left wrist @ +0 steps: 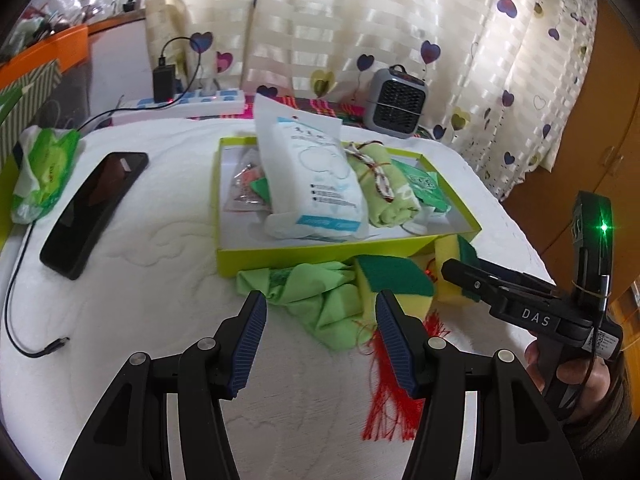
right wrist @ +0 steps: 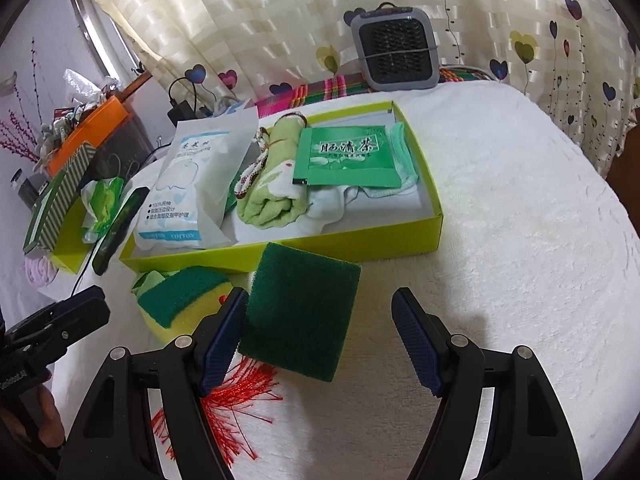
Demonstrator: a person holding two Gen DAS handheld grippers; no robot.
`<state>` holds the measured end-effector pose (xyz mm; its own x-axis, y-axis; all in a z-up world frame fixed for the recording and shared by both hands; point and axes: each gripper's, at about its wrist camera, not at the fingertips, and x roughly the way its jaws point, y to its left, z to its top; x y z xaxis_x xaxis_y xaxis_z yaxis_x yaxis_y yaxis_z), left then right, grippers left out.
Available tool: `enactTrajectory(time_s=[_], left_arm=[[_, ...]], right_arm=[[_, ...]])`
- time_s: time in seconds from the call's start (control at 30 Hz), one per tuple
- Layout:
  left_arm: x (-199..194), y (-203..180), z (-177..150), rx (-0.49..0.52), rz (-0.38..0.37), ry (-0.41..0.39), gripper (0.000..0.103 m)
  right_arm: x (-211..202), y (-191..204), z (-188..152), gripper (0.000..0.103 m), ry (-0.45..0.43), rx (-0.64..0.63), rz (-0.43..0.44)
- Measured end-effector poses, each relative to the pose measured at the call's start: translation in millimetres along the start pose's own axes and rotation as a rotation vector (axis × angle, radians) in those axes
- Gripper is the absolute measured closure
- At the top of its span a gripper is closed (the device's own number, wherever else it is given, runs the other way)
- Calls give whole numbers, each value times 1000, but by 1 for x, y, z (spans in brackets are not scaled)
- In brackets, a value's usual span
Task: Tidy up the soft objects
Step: 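Grasp the dark green scouring pad with the right gripper while the left grasps the yellow-green sponge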
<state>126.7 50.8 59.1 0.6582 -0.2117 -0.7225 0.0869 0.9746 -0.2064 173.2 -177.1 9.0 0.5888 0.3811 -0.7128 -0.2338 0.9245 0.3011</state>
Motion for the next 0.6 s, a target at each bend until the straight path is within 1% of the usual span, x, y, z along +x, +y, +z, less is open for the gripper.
enactTrajectory(time_s=[0.07, 0.13, 0.27, 0.37, 0.5, 0.6], left_arm=[[0, -5, 1, 14, -5, 0, 46], [2, -9, 2, 27, -5, 4, 46], [7, -15, 5, 33, -23, 21, 46], [9, -22, 8, 44, -40, 24, 44], [18, -33, 9, 75, -31, 43, 44], [23, -41, 10, 103, -21, 54, 44]], right_arm=[[-2, 0, 0, 43, -6, -8, 8], [-4, 0, 0, 48, -10, -2, 24], [-4, 0, 0, 49, -9, -7, 39], [-8, -2, 0, 51, -20, -3, 45], [-16, -7, -1, 51, -52, -4, 18], [-23, -12, -1, 51, -69, 7, 15]])
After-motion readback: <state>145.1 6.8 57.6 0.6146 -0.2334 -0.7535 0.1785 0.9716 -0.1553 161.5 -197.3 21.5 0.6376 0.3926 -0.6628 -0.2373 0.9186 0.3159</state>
